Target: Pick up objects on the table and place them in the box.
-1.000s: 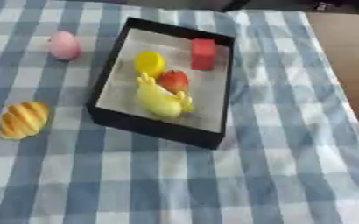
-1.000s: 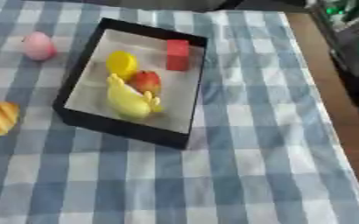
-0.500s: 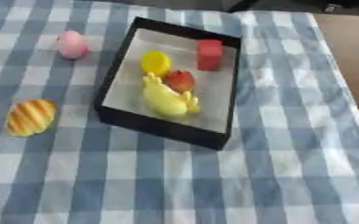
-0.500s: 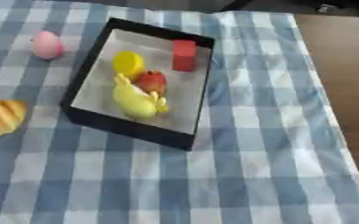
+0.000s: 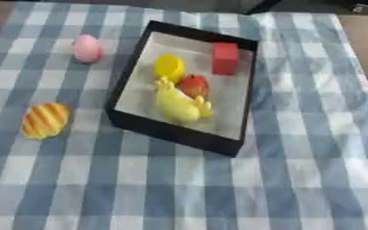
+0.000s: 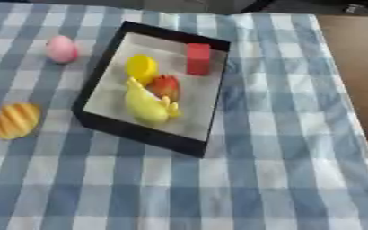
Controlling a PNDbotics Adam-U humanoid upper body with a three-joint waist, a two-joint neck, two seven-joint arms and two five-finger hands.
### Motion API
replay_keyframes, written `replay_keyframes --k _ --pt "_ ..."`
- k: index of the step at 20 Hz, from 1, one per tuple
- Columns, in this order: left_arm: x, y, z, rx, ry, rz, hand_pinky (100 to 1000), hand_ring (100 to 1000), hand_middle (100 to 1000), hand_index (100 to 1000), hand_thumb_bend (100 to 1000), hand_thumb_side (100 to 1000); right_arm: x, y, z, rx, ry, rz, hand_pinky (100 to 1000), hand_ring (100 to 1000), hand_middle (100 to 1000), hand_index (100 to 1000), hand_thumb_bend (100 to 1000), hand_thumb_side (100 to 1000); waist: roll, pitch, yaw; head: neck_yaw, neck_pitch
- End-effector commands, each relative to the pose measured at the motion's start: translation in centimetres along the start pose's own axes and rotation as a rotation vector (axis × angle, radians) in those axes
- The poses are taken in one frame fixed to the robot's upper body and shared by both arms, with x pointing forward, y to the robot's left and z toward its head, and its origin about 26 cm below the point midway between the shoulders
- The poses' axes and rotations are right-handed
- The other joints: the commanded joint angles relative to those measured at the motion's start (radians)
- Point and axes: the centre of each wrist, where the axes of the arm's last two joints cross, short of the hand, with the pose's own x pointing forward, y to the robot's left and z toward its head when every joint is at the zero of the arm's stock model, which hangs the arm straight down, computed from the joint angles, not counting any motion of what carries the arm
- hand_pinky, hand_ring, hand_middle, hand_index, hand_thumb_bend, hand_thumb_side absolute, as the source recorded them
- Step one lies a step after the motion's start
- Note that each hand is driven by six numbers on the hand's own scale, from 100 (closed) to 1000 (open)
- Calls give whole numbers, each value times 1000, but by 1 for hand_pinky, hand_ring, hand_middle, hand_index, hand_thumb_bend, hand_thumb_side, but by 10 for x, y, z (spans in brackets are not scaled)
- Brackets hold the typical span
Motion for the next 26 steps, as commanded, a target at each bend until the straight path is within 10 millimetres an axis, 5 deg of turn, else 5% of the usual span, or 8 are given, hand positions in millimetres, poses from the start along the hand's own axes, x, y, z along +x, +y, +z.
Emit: replay_keyframes --k 1,8,13,26 --pt "21 18 -12 -16 -53 -118 858 828 822 827 100 758 4 -4 0 -43 -11 -5 804 853 656 810 100 677 20 -7 1 3 -8" --pt "59 44 -35 -259 53 -552 872 848 841 876 100 662 -5 -2 11 -63 52 -1 799 843 640 799 100 690 32 -8 12 -9 -9" --pt "75 52 -47 -445 174 -712 886 854 837 876 273 564 -7 1 14 -47 69 -1 798 841 636 796 100 689 39 -10 12 -1 -4" --pt "43 31 -60 -725 456 -918 878 791 782 854 585 598 -6 9 16 7 99 3 795 835 626 790 100 691 53 -14 -9 31 7"
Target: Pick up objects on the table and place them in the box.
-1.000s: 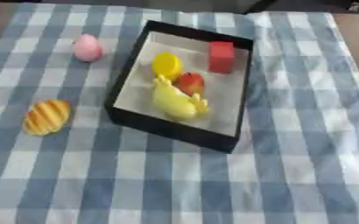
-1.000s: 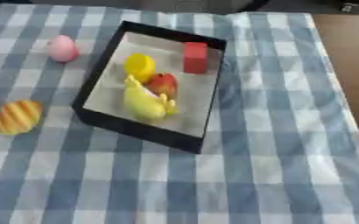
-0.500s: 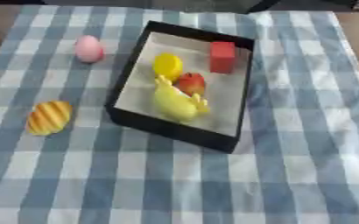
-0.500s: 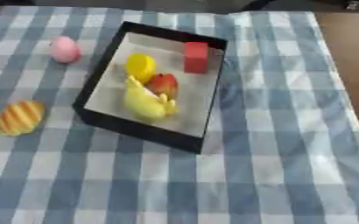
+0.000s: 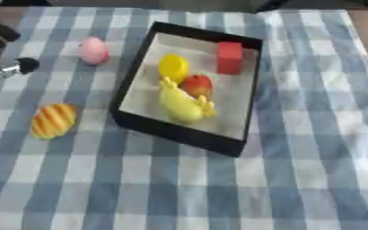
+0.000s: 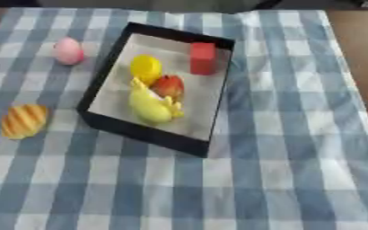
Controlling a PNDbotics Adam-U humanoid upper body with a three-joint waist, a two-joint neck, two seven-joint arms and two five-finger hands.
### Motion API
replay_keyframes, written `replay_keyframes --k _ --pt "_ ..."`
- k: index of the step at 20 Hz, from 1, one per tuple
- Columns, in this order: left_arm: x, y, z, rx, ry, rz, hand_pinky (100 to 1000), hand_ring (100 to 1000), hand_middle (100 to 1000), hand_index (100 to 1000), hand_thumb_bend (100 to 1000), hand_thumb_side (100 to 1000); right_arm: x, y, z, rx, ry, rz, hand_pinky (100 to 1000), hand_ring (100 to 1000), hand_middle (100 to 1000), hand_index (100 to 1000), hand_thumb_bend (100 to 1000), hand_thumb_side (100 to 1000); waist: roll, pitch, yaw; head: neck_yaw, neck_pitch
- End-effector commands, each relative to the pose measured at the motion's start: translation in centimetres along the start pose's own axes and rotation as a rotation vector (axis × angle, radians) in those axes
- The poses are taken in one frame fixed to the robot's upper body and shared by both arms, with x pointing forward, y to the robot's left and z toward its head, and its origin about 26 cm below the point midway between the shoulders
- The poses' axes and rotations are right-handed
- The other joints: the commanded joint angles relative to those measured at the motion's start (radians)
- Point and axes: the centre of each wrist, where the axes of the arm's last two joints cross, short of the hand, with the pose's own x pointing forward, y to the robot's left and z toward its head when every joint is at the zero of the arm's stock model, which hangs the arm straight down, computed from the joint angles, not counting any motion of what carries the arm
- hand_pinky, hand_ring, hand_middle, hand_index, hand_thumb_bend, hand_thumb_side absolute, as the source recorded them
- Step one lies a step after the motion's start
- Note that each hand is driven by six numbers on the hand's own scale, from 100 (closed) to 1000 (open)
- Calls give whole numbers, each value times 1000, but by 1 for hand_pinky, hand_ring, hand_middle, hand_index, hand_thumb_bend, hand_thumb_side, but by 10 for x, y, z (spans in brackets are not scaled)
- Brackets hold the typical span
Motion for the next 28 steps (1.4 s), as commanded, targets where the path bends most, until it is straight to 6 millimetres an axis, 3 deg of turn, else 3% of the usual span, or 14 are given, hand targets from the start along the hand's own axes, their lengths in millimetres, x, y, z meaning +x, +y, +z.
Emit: replay_keyframes --k 1,7,8,9,13,18,22,28 --pt "-2 1 -5 -26 39 -78 876 785 781 853 589 596 9 -2 -3 12 -28 4 795 835 626 789 100 690 15 -15 -3 8 6" --pt "-10 -19 -27 -100 78 -118 865 772 776 848 626 576 9 0 -3 21 -21 0 794 833 623 787 100 691 18 -16 -5 14 7" --pt "-11 -22 -30 -111 82 -123 863 773 775 846 678 545 9 1 -3 21 -21 -1 794 832 622 787 100 690 17 -16 -6 15 7" --pt "-12 -25 -34 -123 86 -131 863 774 775 846 643 578 9 1 -3 22 -22 -3 794 832 622 786 100 690 17 -16 -7 16 7" --pt "-16 -36 -47 -138 106 -179 859 781 778 846 677 539 9 2 -2 26 -19 -6 794 831 620 785 100 691 17 -17 -8 23 10" --pt "-25 -48 -61 -129 133 -191 813 731 728 812 633 510 8 4 -1 27 -7 -8 793 830 619 784 100 693 15 -17 -9 26 10" --pt "-21 -53 -69 -133 106 -187 794 685 680 779 598 480 7 5 0 30 4 -9 793 830 618 784 100 697 14 -16 -9 28 12" --pt "-9 -45 -62 -107 54 -207 805 703 708 805 538 473 7 5 1 31 7 -4 793 829 617 784 100 696 14 -15 -9 31 16"
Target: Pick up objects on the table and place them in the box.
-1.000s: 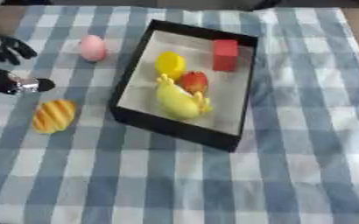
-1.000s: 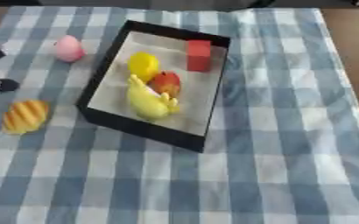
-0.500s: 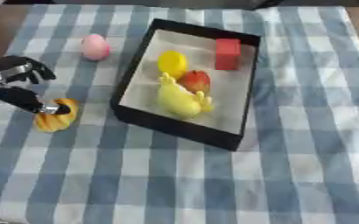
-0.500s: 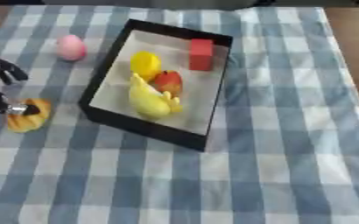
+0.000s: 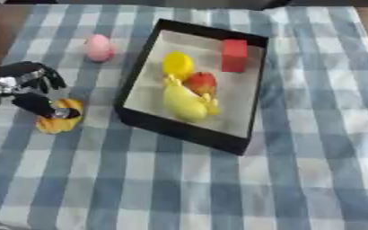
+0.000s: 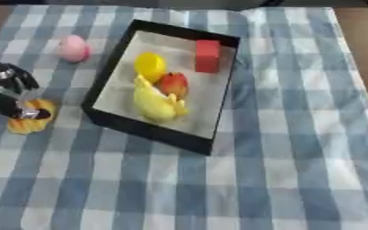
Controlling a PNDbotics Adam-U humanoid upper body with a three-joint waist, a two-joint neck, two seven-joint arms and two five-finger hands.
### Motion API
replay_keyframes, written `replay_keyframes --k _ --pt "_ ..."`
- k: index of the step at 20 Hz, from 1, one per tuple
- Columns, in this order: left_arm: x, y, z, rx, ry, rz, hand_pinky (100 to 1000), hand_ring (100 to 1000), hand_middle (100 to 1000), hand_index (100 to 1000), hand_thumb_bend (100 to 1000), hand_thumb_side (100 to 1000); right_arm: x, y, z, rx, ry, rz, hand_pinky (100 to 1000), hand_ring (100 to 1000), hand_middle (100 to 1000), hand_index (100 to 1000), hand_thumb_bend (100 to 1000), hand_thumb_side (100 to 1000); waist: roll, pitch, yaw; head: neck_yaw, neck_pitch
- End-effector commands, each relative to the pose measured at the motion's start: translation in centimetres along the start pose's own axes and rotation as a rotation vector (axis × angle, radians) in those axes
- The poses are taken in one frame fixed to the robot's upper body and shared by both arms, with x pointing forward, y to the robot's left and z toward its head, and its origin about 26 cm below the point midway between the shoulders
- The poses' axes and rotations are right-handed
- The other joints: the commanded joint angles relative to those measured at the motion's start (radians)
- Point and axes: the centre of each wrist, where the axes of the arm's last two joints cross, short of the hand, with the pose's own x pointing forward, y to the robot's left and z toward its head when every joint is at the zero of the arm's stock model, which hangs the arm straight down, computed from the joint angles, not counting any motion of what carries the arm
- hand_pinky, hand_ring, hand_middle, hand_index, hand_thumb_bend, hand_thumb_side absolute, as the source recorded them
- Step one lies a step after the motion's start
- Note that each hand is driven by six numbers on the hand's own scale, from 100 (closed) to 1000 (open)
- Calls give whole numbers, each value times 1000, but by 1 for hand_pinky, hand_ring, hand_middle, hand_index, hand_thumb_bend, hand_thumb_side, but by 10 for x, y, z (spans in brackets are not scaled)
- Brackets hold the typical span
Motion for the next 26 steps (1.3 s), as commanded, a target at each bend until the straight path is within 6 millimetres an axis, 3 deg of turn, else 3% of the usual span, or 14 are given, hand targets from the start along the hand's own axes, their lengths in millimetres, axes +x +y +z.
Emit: replay_keyframes --k 1,4,11,14,20,21,23,26 --pt "1 20 15 63 -11 -27 811 711 716 811 541 494 6 -4 -1 0 -25 9 793 829 617 784 100 696 9 -16 0 3 7" --pt "2 28 30 72 -23 -21 821 721 727 822 532 515 6 -4 -1 3 -21 13 793 829 617 784 100 697 9 -16 1 2 8" --pt "-6 24 49 -57 1 -61 826 740 734 820 607 310 4 -3 1 2 -9 19 793 829 617 784 100 700 10 -15 2 8 8" --pt "-7 21 49 -86 25 -100 825 746 738 822 623 275 3 -3 2 5 -6 19 793 829 617 783 100 700 9 -14 2 13 9" --pt "-6 13 40 -123 39 -109 799 705 690 785 494 213 2 -3 3 5 3 20 794 830 618 784 100 693 7 -14 0 20 11" --pt "-5 12 39 -128 36 -107 787 691 675 773 456 147 2 -3 3 6 3 19 795 830 619 785 100 682 7 -14 0 20 11" --pt "-4 11 37 -133 35 -108 773 674 652 756 420 100 2 -3 3 9 0 17 796 830 619 785 100 673 7 -15 0 19 12" --pt "-2 10 35 -137 29 -110 756 639 617 727 342 100 3 -3 2 15 -2 15 796 830 619 786 100 667 8 -16 1 17 12"
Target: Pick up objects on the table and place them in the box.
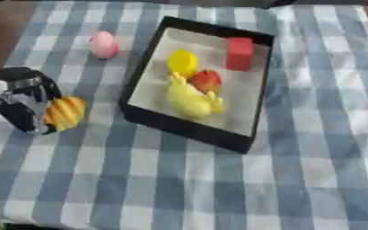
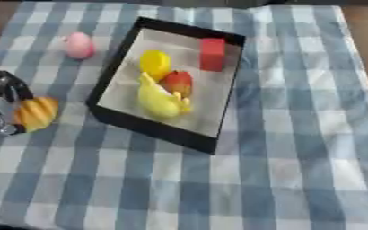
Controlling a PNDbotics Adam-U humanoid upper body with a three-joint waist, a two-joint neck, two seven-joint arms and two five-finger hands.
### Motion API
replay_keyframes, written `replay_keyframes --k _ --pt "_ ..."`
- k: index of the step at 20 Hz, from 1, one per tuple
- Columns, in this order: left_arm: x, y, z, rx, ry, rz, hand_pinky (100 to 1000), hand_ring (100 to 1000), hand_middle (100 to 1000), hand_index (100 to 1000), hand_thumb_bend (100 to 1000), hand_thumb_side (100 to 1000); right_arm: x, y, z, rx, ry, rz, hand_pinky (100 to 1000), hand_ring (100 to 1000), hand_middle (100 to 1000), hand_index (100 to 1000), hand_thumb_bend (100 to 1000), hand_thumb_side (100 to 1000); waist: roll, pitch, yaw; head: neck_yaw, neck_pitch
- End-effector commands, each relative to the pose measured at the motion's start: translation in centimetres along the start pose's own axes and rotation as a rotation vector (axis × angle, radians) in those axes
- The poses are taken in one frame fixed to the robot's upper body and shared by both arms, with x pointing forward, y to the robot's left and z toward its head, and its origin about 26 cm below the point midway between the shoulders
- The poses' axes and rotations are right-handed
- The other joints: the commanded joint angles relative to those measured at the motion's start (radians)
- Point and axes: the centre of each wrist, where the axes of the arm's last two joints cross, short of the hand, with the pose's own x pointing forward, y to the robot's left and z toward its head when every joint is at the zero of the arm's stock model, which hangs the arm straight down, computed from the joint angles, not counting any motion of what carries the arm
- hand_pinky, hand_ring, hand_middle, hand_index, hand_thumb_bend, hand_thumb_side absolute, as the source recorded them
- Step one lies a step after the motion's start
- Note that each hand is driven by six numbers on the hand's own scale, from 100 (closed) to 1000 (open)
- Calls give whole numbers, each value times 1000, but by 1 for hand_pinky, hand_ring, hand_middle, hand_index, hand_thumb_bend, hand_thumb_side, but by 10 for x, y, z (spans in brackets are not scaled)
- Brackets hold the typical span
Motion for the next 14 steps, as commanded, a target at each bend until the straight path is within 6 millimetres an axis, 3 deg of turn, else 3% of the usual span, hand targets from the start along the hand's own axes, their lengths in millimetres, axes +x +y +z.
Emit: replay_keyframes --k 1,6,14 --pt "-1 9 6 24 5 -18 753 632 611 722 323 100 7 -3 -2 5 -31 3 797 830 620 786 100 666 8 -16 1 1 5" --pt "11 21 22 136 -48 -55 727 591 572 660 272 100 7 -4 -2 7 -28 5 798 831 622 786 100 665 9 -18 4 -3 6" --pt "70 83 81 496 -274 -134 728 562 555 628 196 100 8 -8 -4 0 -45 3 798 830 623 786 100 654 11 -28 7 -12 15"
